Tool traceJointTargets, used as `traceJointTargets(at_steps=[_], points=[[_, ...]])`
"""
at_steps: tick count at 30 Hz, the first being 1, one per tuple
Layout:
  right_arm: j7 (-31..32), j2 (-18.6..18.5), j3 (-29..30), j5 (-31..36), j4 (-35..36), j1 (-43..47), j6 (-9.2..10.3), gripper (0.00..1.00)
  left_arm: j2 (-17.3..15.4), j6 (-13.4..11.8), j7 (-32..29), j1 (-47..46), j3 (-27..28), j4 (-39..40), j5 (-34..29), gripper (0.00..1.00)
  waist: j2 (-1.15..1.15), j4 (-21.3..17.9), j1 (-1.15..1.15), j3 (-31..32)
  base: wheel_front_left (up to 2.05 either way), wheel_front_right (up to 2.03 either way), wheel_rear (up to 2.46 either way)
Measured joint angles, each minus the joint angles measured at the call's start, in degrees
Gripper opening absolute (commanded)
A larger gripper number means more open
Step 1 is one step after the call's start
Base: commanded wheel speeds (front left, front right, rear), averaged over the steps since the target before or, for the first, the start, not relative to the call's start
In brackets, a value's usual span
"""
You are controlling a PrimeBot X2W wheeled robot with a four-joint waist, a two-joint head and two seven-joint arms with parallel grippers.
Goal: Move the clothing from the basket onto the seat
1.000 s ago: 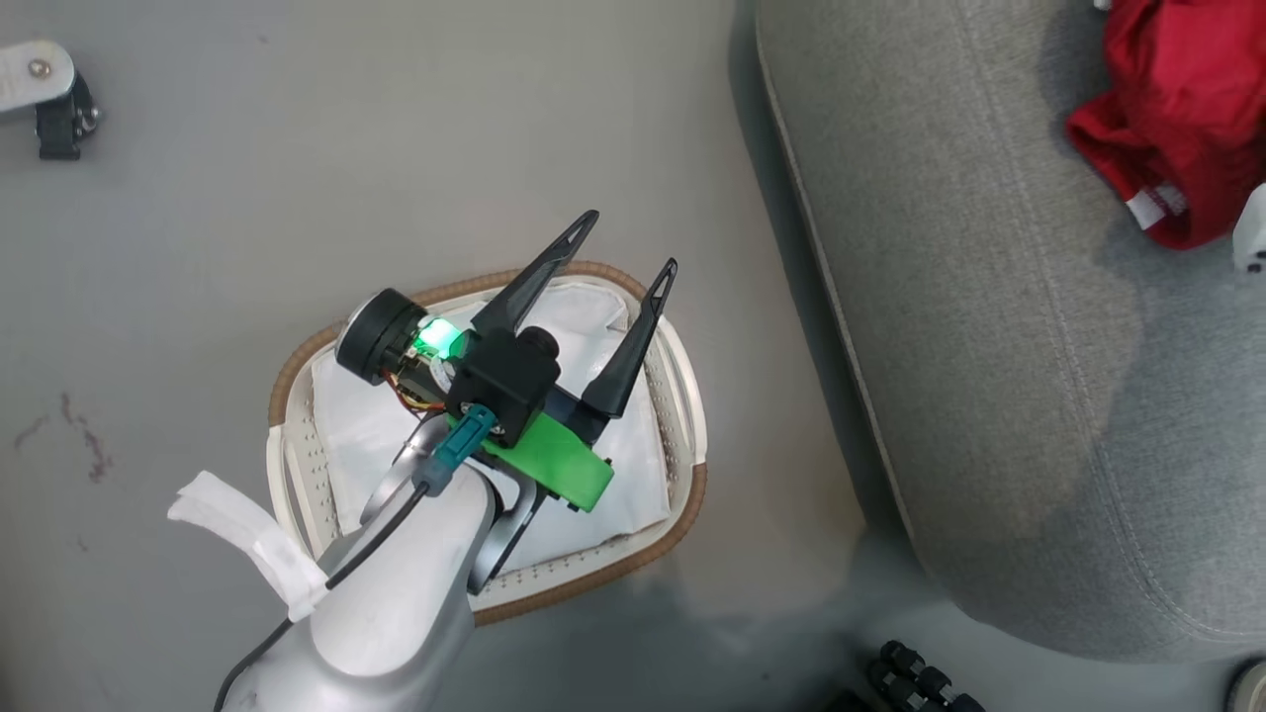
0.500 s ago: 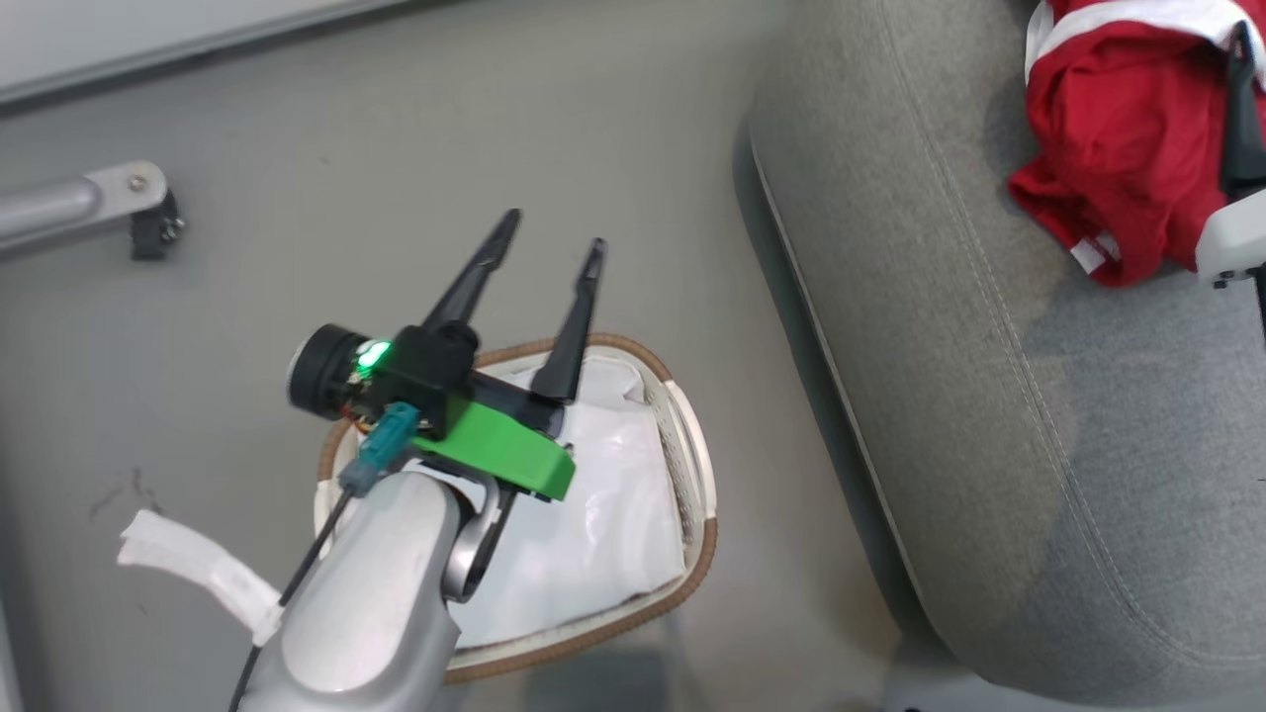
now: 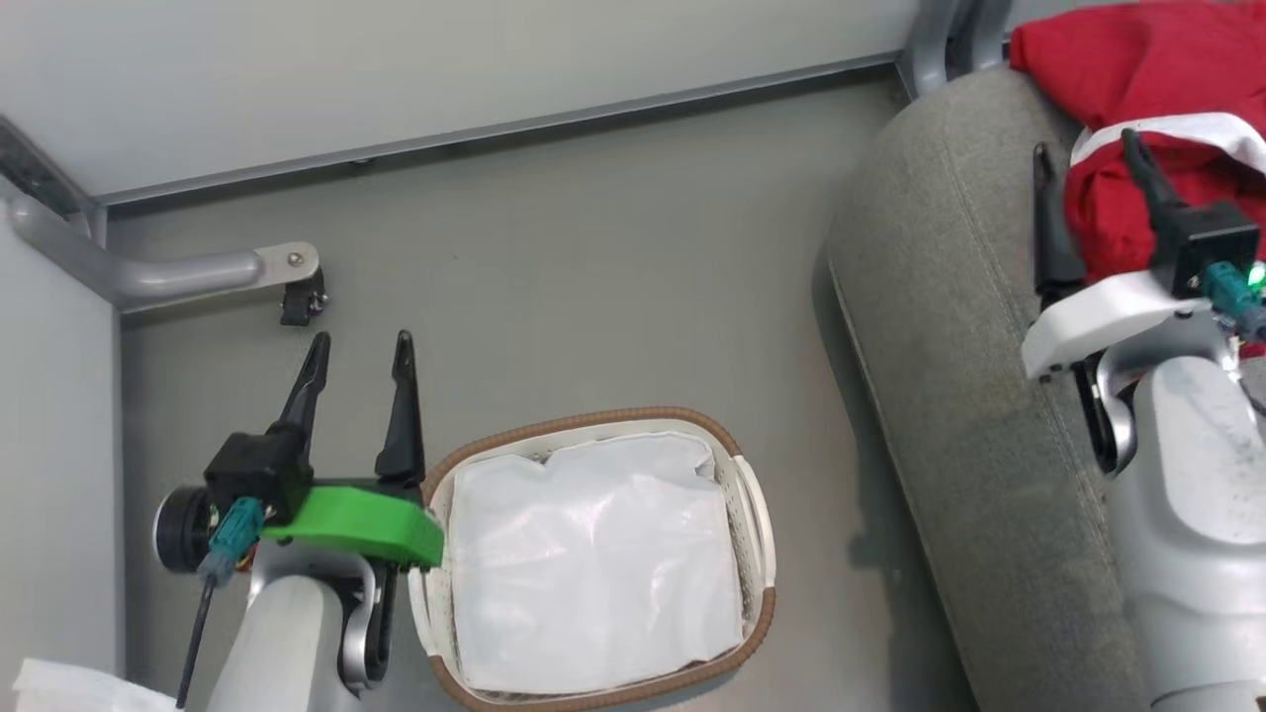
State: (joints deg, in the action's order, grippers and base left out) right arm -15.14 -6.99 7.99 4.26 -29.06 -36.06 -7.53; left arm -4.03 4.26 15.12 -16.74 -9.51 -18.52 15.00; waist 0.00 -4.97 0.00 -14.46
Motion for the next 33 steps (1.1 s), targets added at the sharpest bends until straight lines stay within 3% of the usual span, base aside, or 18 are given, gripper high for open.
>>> traceJointTargets(at_steps=[7,14,21,33], points=[[0.0,3.4,-2.4,-2.6,2.2,7.9,0.0,1.0,0.9,0.1,0.0,6.6,5.0,-0.7,0.2,1.0,0.0,3.2,0.0,4.3,0.0,0.0,0.0],[0.0,4.2,-3.8,-6.9,5.9,17.2,0.0,1.0,1.1,0.7,0.0,12.0,7.2,0.1,1.7,1.0,0.0,4.9,0.0,7.9,0.0,0.0,0.0],[0.0,4.2,-5.0,-11.4,8.9,24.9,0.0,1.0,1.2,0.2,0.0,14.8,5.3,1.4,3.5,1.0,0.0,6.4,0.0,10.1,0.0,0.0,0.0],[0.0,4.2,-5.8,-12.7,9.3,28.7,0.0,1.0,1.2,-0.7,0.0,16.4,3.8,1.4,4.2,1.0,0.0,6.8,0.0,11.9,0.0,0.0,0.0]])
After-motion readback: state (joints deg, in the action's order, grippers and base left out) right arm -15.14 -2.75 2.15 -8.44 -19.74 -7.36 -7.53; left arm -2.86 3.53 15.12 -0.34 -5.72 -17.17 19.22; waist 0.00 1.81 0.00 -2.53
